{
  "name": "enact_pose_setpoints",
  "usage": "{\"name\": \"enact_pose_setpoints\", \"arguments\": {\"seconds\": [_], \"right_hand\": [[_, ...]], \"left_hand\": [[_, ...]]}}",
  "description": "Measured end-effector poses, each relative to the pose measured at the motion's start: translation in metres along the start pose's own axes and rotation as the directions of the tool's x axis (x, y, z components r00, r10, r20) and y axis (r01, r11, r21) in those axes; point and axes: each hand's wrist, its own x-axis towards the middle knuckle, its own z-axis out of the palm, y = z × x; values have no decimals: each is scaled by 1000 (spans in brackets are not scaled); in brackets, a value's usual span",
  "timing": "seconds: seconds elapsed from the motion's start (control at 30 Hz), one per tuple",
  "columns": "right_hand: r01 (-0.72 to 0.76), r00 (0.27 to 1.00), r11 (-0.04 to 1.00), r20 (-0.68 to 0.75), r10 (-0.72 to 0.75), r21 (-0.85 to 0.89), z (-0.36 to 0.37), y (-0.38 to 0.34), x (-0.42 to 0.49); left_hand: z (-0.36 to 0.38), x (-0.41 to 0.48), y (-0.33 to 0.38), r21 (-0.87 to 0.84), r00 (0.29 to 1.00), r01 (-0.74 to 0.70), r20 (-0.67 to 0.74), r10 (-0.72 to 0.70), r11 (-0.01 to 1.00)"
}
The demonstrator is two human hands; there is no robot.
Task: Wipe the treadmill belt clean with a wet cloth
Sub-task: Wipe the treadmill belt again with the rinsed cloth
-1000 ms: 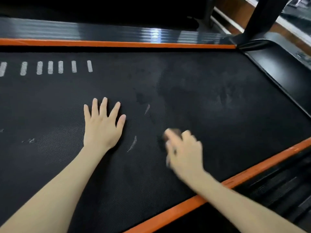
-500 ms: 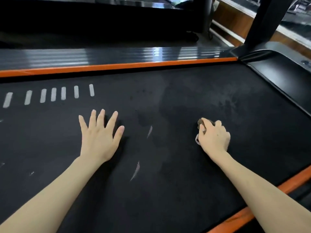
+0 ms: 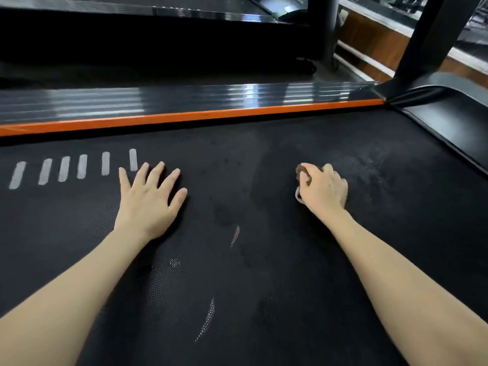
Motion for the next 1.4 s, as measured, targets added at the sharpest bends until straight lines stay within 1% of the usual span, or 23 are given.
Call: {"name": "enact_pose_setpoints", "arguments": {"seconds": [0.1, 0.17, 0.2, 0.27, 0.33, 0.37, 0.4, 0.5, 0.53, 0.6, 0.63, 0.7, 0.8, 0.83, 0.87, 0.9, 0.97, 1.03, 1.1, 1.17, 1.23, 1.3, 1.4], "right_hand": [[-26, 1000, 999, 9, 26, 41, 4, -52, 27], [142, 990, 986, -7, -142, 92, 8, -94, 20], [272, 962, 953, -53, -267, 132, 11, -112, 8], [523, 852, 822, -161, -498, 224, 15, -131, -16], [664, 748, 710, -225, -625, 237, 18, -122, -17], [669, 743, 712, -220, -632, 213, 17, -110, -7], [615, 787, 768, -206, -582, 179, 18, -96, 8], [194, 981, 978, -35, -192, 75, 15, -69, 56], [76, 997, 996, 16, -76, 53, 15, -74, 66], [-9, 999, 999, 44, 6, 54, 13, -103, 71], [27, 998, 996, 49, -31, 82, 11, -121, 67], [237, 970, 962, 15, -242, 137, 14, -149, 49], [571, 821, 794, -116, -560, 210, 23, -154, 26], [621, 784, 755, -162, -600, 209, 24, -146, 31], [621, 783, 765, -187, -594, 170, 25, -135, 44], [556, 828, 822, -163, -536, 122, 26, -124, 61], [259, 965, 965, -40, -258, 33, 25, -99, 99], [-13, 999, 1000, 41, 12, 22, 20, -91, 120], [-74, 996, 997, 48, 73, 32, 21, -113, 121], [23, 999, 996, 45, -27, 91, 23, -153, 108], [212, 977, 967, -3, -214, 142, 25, -197, 81], [402, 916, 899, -74, -395, 173, 26, -227, 53], [534, 845, 828, -82, -528, 173, 25, -217, 43]], "left_hand": [[0, 1, -1, -5, 1000, 6, 0, -6, 1000], [0, 2, -3, -9, 1000, 8, 10, -8, 1000], [0, 2, -4, -13, 1000, 8, 13, -7, 1000], [0, 1, -6, -20, 1000, 7, 15, -6, 1000], [1, 0, -6, -29, 1000, 16, 9, -15, 999], [1, -1, -6, -27, 1000, 18, 8, -18, 999], [1, -1, -6, -23, 1000, 18, 7, -18, 1000], [1, 0, -4, -20, 1000, 17, 1, -17, 1000], [1, 0, -4, -23, 1000, 20, -5, -20, 1000], [0, 2, -2, -25, 1000, 21, -9, -21, 999], [0, 2, -2, -26, 1000, 20, -7, -20, 999], [0, 3, -4, -29, 1000, 19, -5, -19, 999], [0, 1, -5, -24, 1000, 20, -1, -20, 1000], [-1, 0, -5, -21, 1000, 20, 3, -20, 1000], [-1, -1, -5, -21, 1000, 21, 5, -21, 1000], [-1, -1, -5, -25, 1000, 23, 1, -23, 999], [-2, -1, -5, -40, 1000, 24, -2, -24, 999], [-1, 0, -4, -45, 1000, 22, -12, -22, 999], [-1, 2, -3, -44, 1000, 16, -15, -16, 999], [0, 2, -3, -44, 1000, 11, -16, -11, 999], [0, 2, -3, -49, 1000, 8, -19, -9, 999], [-1, 1, -4, -68, 1000, 12, -19, -14, 998], [-2, -2, -5, -90, 1000, 18, -19, -19, 996]]}}
